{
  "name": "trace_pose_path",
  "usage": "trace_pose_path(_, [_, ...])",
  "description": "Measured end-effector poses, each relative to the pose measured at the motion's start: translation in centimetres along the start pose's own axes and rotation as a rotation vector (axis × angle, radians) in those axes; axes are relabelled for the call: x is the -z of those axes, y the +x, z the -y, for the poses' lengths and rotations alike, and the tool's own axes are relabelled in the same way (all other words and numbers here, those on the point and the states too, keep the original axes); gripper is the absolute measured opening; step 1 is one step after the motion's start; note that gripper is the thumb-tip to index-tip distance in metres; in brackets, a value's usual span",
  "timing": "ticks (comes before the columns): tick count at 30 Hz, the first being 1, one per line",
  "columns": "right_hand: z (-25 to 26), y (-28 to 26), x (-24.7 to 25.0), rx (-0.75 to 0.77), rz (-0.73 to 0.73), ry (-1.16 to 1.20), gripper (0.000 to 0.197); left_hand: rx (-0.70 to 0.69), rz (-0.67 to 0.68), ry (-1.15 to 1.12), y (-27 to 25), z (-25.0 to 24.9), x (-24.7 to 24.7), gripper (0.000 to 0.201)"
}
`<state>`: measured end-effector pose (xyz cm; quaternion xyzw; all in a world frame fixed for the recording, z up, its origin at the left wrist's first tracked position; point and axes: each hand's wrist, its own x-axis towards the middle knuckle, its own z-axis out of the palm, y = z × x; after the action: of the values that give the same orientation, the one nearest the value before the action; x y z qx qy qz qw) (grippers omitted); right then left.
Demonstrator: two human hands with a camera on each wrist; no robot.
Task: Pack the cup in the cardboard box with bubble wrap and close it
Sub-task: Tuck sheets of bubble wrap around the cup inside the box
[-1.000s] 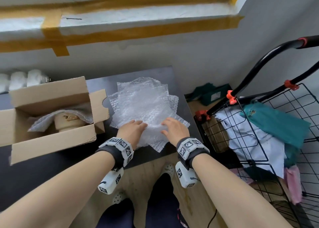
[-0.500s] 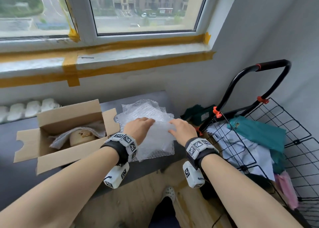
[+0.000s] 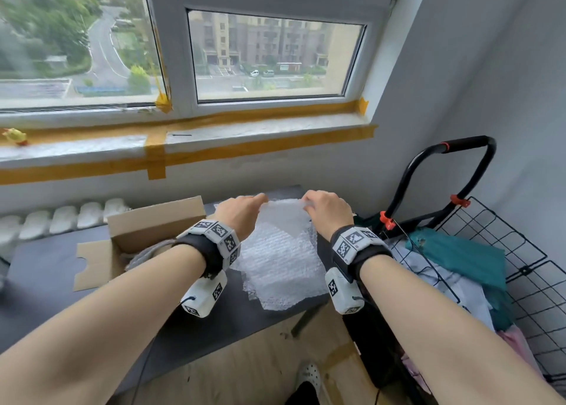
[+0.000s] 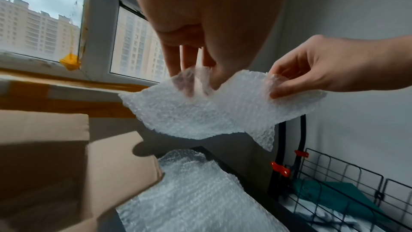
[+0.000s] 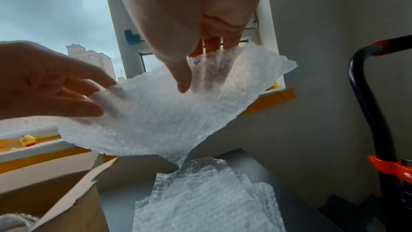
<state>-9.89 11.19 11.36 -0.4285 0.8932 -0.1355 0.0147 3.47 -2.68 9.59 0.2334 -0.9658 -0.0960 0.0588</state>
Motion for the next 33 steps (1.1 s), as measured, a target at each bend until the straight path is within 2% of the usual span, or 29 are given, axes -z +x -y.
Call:
trace_pose_path(4, [3.2,0.6,1.3,0.064,-0.101,0.043,0.017,0.095,-0.11,-0.03,-1.2,2.3,2.8,0.024])
trace_pose_path(8, [7.3,1.4,1.8,0.134,-0.158,0.084,0.017,0.152,-0.21,-0.044,-3.6,5.5,5.3,0.024])
trace_pose_path(16, [14.0,1.9,-0.2,0.254,-0.09,0.099,0.02,0.31,-0.291,-0.09,-9.7,11.7,6.9,0.022])
trace_pose_path(19, [15.8,1.8,-1.6,0.283,-0.048,0.092,0.021,0.401,-0.287,-0.143,-11.4,13.5,6.6,0.022])
trace_pose_path(23, [17.5,1.9,-3.3,0.317,0.004,0.099,0.021,0.448,-0.237,-0.152,-12.9,15.2,5.1,0.024])
trace_pose_path(27, [19.1,2.1,-4.9,0.374,0.037,0.117,0.015,0.541,-0.195,-0.15,-13.9,16.0,3.4,0.027])
trace_pose_path(30, [20.2,2.5,-6.1,0.395,0.083,0.128,0.011,0.632,-0.211,-0.188,-14.3,16.9,2.0,0.02])
trace_pose_path(33, [21.1,3.1,-7.2,0.401,0.176,0.169,0.011,0.705,-0.166,-0.194,-14.7,17.8,0.9,0.012])
